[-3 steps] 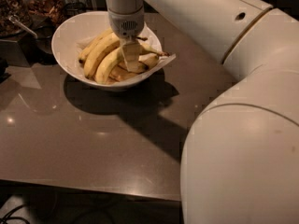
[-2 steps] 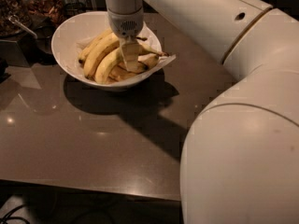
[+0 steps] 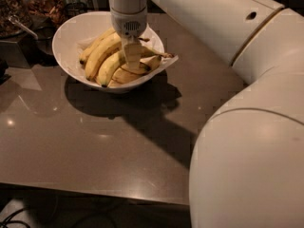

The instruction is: Pick banana from white bowl

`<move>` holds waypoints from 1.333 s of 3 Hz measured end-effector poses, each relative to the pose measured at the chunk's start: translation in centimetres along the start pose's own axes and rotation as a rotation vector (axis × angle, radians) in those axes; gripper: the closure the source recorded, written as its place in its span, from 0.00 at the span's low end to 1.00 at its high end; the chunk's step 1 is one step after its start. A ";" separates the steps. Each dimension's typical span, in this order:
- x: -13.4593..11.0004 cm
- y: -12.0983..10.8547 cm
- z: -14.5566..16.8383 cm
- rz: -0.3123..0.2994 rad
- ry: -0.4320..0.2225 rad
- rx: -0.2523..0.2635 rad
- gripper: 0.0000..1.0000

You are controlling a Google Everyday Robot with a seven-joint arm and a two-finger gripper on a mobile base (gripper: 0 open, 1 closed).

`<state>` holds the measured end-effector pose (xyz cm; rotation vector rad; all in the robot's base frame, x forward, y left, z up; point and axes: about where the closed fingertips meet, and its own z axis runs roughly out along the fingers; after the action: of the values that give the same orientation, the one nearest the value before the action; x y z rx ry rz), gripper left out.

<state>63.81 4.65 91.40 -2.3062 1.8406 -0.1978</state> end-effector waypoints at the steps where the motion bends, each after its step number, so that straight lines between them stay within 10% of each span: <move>1: 0.5 0.9 -1.4 0.007 -0.021 0.013 1.00; 4: 1.7 6.5 -8.1 0.027 -0.074 0.104 1.00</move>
Offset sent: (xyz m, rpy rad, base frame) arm -0.0539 -0.0348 0.0569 0.0500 -0.0514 -0.0357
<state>56.29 1.12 97.78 -2.1881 1.7813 -0.1973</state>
